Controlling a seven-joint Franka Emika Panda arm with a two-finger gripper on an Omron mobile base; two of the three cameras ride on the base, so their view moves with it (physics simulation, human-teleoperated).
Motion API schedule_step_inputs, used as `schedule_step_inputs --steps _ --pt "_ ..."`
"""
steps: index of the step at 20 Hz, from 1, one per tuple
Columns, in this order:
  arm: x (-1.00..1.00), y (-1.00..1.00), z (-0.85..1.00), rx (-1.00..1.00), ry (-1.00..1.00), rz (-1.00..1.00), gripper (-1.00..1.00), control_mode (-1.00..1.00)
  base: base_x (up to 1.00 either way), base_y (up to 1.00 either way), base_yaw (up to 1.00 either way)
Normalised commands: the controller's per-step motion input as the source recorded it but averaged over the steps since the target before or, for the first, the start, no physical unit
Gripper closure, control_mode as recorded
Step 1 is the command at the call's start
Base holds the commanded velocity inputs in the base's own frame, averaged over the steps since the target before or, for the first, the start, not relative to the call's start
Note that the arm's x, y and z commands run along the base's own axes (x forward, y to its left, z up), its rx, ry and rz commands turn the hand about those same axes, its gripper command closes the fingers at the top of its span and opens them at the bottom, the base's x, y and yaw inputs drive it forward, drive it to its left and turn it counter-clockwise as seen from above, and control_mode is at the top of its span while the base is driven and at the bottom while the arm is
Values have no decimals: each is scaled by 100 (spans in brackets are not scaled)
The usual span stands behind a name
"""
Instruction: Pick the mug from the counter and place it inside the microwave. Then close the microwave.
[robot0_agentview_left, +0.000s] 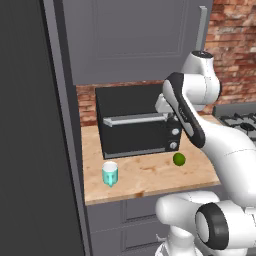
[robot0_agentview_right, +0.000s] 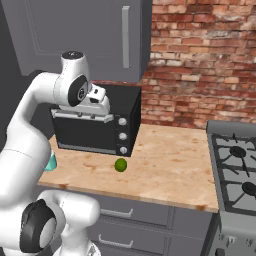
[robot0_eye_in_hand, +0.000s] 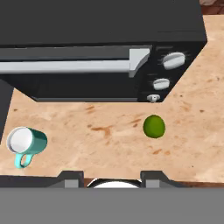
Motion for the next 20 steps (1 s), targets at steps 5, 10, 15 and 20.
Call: schedule_step_inputs --steps 5,10,15,20 --pt "-25 0 -1 1 0 0 -100 -100 0 0 0" --pt "-60 4 -13 1 -1 0 -100 -100 0 0 0" --pt "-64 28 -15 0 -1 0 -100 -100 0 0 0" --pt "-10 74 -10 0 0 2 -100 -100 0 0 0"
